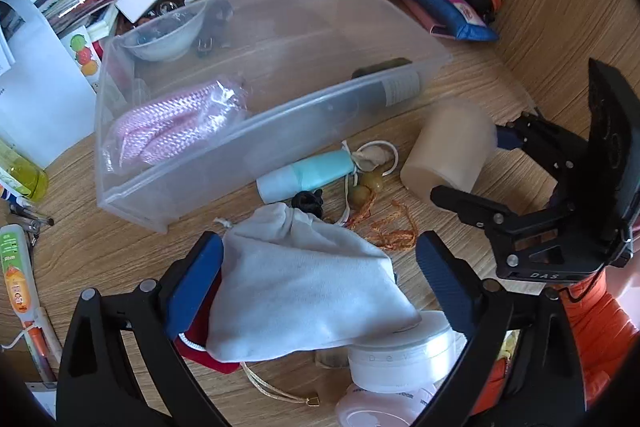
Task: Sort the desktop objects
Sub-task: 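Grasp the beige plastic container with the right tool while the left reaches the white cloth bag, then grasp the white cloth drawstring bag with the left tool, then carry the beige container with the right tool while the left carries the white bag into the bin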
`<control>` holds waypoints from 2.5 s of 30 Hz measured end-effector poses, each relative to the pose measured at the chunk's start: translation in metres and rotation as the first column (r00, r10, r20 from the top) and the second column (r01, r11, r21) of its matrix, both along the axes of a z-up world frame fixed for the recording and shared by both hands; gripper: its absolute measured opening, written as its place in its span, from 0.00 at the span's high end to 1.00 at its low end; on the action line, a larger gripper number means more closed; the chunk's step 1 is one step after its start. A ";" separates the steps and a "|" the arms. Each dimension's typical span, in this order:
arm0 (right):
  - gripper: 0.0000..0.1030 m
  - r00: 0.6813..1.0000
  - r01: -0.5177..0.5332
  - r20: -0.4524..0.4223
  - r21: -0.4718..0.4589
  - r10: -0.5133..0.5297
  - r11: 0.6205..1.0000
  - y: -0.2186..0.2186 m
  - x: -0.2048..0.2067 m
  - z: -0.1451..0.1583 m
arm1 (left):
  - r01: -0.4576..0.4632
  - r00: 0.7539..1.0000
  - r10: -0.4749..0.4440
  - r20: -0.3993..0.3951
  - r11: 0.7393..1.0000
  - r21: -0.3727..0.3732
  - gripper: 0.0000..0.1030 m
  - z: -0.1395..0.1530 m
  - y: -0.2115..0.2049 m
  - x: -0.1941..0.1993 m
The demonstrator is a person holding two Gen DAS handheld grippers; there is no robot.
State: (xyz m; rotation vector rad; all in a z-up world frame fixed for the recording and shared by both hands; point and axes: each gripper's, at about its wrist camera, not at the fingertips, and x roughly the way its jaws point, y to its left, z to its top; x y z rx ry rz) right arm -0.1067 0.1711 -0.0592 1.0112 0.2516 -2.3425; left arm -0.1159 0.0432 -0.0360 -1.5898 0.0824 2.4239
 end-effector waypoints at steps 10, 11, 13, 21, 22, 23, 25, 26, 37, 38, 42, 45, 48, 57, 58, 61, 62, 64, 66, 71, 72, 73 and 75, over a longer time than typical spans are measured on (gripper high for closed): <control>0.36 1.000 -0.007 0.008 -0.035 0.008 0.999 0.002 0.003 0.001 | -0.010 0.994 0.014 0.109 0.999 -0.036 0.05 -0.027 -0.007 -0.006; 0.36 1.000 -0.006 0.007 -0.032 0.007 0.999 0.002 0.003 0.000 | -0.002 0.994 0.006 0.110 1.000 -0.031 0.05 -0.028 -0.006 -0.007; 0.36 1.000 -0.005 0.006 -0.021 0.005 1.000 -0.001 0.003 -0.001 | 0.011 0.993 -0.008 0.121 1.000 -0.026 0.05 -0.033 -0.003 -0.010; 0.36 1.000 0.001 0.005 0.006 -0.001 1.000 -0.006 0.003 -0.003 | 0.076 0.996 -0.072 0.049 0.993 -0.085 0.22 -0.038 0.010 -0.008; 0.36 1.000 0.001 0.005 0.006 -0.001 1.000 -0.006 0.003 -0.003 | 0.081 0.996 -0.078 0.043 0.994 -0.074 0.26 -0.036 0.009 -0.006; 0.36 1.000 0.001 0.004 0.006 -0.001 1.000 -0.006 0.003 -0.003 | 0.078 0.997 -0.075 0.035 0.995 -0.068 0.27 -0.035 0.008 -0.004; 0.36 1.000 0.000 0.006 0.005 0.000 1.000 -0.006 0.003 -0.003 | 0.070 0.998 -0.069 0.011 0.995 -0.069 0.29 -0.031 0.006 0.000; 0.36 1.000 -0.001 0.007 0.003 0.001 1.000 -0.006 0.004 -0.003 | 0.062 0.998 -0.063 -0.011 0.995 -0.075 0.29 -0.029 0.005 0.003; 0.37 0.999 0.024 0.046 -0.113 -0.019 0.993 0.010 -0.001 0.005 | 0.000 0.989 0.003 -0.146 1.000 0.020 0.32 -0.010 -0.007 0.014; 0.37 0.999 0.025 0.047 -0.129 -0.019 0.991 0.012 -0.001 0.006 | -0.006 0.986 0.011 -0.166 1.000 0.028 0.32 -0.006 -0.009 0.017; 0.38 0.997 0.015 0.077 -0.190 -0.001 0.982 0.017 -0.004 0.009 | -0.026 0.973 0.045 -0.225 0.996 0.083 0.33 0.010 -0.016 0.026; 0.38 0.997 0.026 0.073 -0.172 -0.014 0.985 0.014 -0.006 0.008 | -0.026 0.964 0.055 -0.262 0.993 0.111 0.33 0.020 -0.021 0.029; 0.38 0.997 0.027 0.071 -0.158 -0.016 0.987 0.012 -0.007 0.007 | -0.026 0.957 0.064 -0.284 0.991 0.134 0.33 0.028 -0.024 0.030; 0.38 0.997 0.045 0.069 -0.167 -0.034 0.985 0.016 -0.010 0.018 | -0.043 0.935 0.098 -0.341 0.986 0.164 0.33 0.045 -0.038 0.034; 0.38 0.997 0.045 0.064 -0.170 -0.034 0.985 0.017 -0.010 0.021 | -0.045 0.932 0.101 -0.347 0.985 0.167 0.33 0.047 -0.039 0.034; 0.38 0.998 0.040 0.044 -0.171 -0.033 0.984 0.016 -0.009 0.032 | -0.046 0.923 0.109 -0.368 0.983 0.176 0.33 0.054 -0.043 0.036; 0.38 0.999 0.040 0.037 -0.171 -0.035 0.985 0.015 -0.009 0.037 | -0.048 0.920 0.114 -0.374 0.982 0.181 0.33 0.056 -0.044 0.037; 0.38 0.999 0.037 0.025 -0.173 -0.033 0.984 0.013 -0.009 0.045 | -0.046 0.916 0.119 -0.382 0.980 0.193 0.33 0.061 -0.046 0.037; 0.38 0.999 0.037 0.015 -0.178 -0.034 0.983 0.011 -0.011 0.053 | -0.041 0.914 0.119 -0.388 0.978 0.203 0.33 0.066 -0.047 0.036; 0.38 0.999 0.033 -0.008 -0.203 -0.036 0.979 0.005 -0.021 0.074 | -0.044 0.902 0.132 -0.412 0.975 0.218 0.33 0.080 -0.050 0.032; 0.38 0.999 0.033 -0.009 -0.215 -0.036 0.976 0.004 -0.024 0.079 | -0.043 0.900 0.136 -0.415 0.973 0.227 0.33 0.083 -0.051 0.030; 0.38 0.999 0.033 -0.008 -0.224 -0.036 0.974 0.002 -0.027 0.082 | -0.043 0.898 0.140 -0.417 0.971 0.235 0.33 0.086 -0.053 0.029; 0.38 0.999 0.036 -0.012 -0.239 -0.040 0.970 0.000 -0.033 0.089 | -0.041 0.893 0.145 -0.427 0.969 0.243 0.33 0.092 -0.054 0.026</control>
